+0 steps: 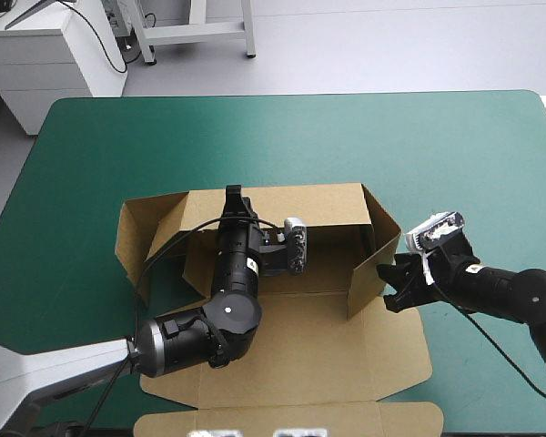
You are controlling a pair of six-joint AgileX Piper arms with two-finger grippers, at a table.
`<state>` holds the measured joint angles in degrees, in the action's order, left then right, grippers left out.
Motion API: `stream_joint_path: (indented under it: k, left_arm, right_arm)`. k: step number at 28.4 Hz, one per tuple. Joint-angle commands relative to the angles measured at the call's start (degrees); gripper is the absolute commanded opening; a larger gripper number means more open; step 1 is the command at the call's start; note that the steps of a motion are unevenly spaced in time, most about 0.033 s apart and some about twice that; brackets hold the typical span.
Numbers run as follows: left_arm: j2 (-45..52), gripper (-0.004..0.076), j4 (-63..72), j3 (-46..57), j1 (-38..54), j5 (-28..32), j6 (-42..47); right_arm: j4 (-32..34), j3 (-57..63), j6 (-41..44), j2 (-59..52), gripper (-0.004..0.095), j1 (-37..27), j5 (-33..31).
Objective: Fold the box
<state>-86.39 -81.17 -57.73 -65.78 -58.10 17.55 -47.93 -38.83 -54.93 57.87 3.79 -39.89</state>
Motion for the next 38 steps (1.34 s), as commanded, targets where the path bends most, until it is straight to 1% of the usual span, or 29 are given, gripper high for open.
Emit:
stream_joint_path:
  k: [1, 3, 6, 8, 10, 12, 15, 19, 22, 24, 27, 32, 34, 36, 38]
  left_arm:
    - [2.3, -0.0008, -3.2, -1.4, -0.4, -2.0, 0.8]
    - [2.3, -0.0008, -3.3, -1.4, -0.4, -2.0, 0.8]
    - [2.3, -0.0008, -3.3, -1.4, -0.4, -2.0, 0.7]
    - [2.3, -0.0008, -3.3, -1.4, -0.4, -2.0, 0.7]
    - [2.3, -0.0008, -3.3, -1.4, -0.4, -2.0, 0.3]
    - [2.3, -0.0008, -3.8, -1.4, -0.4, -2.0, 0.3]
    - [2.3, -0.0008, -5.4, -1.4, -0.4, -2.0, 0.3]
    - [2.3, -0.0008, -8.1, -1.4, -0.4, -2.0, 0.3]
    - [2.3, -0.0008, -9.4, -1.4, -0.4, -2.0, 0.3]
    - [2.3, -0.0008, -9.5, -1.4, -0.4, -2.0, 0.3]
    - [2.3, -0.0008, -9.5, -1.4, -0.4, -1.8, 0.3]
    - [2.3, -0.0008, -9.5, -1.4, -0.4, -1.1, 0.3]
    - [2.3, -0.0008, -9.5, -1.4, -0.4, -0.2, 0.3]
    - [2.3, -0.0008, -9.5, -1.4, -0.4, 0.5, 0.3]
    - [2.3, -0.0008, -9.5, -1.4, -0.4, 0.5, 0.3]
  right_arm:
    - [-2.1, -1.5, -2.6, -1.0, 0.0620, 0.1, 0.9]
    - [-2.0, -1.5, -5.9, -1.0, 0.0658, 0.1, 2.2]
    - [-2.0, -1.5, -10.2, -1.0, 0.0657, 0.1, 7.6]
    - [-2.0, -1.5, -11.6, -0.7, 0.0657, 0.1, 9.6]
    - [-2.0, -1.5, -12.1, 0.0, 0.0657, 0.1, 9.2]
    - [-2.7, -1.5, -13.0, 1.3, 0.0657, 0.1, 7.3]
    - [-7.5, -1.4, -15.7, 3.3, 0.0657, 0.1, 6.9]
    - [-17.8, -1.3, -22.3, 5.4, 0.0657, 0.1, 3.9]
    - [-21.6, -1.2, -24.5, 5.7, 0.0657, 0.1, 1.6]
    - [-21.9, -1.2, -25.2, 5.7, 0.0657, 0.1, 0.4]
    - [-21.9, -1.0, -25.6, 5.8, 0.0657, 0.1, 0.7]
    - [-25.5, 0.6, -27.0, 6.4, 0.0657, 0.1, 1.2]
    - [-26.0, 1.1, -27.8, 6.4, 0.0647, 1.3, 3.8]
    - [-25.9, 1.1, -28.0, 6.4, 0.0647, 5.7, 9.2]
    - [-25.1, 1.1, -26.6, 6.4, 0.0647, 9.5, 16.1]
